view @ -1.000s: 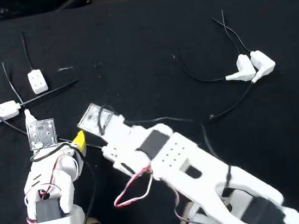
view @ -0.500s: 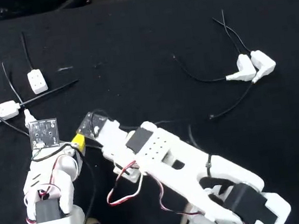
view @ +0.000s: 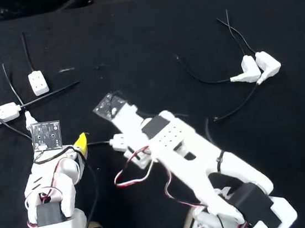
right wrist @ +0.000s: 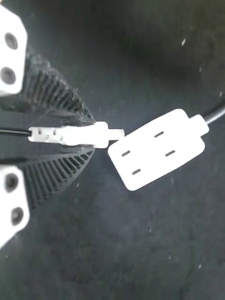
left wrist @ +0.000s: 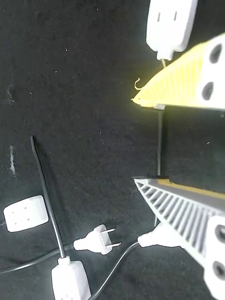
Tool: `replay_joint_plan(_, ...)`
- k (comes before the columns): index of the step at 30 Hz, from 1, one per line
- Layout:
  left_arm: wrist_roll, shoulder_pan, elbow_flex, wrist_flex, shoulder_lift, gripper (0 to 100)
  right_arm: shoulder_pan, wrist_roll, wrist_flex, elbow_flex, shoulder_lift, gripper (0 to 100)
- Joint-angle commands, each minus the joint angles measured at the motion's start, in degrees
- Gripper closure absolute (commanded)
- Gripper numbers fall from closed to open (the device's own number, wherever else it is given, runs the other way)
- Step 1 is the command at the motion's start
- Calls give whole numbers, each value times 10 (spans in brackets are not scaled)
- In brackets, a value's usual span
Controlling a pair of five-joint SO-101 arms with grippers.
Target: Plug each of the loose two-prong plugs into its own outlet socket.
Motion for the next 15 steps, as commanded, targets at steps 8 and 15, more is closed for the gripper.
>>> replay_joint_plan(8, -6, 0, -40, -14, 122, 755, 94, -11, 54, -88, -4, 988)
replay_joint_plan(15, -3, -4, -119, -119, 353, 755, 92, -15, 94, -121, -7, 988)
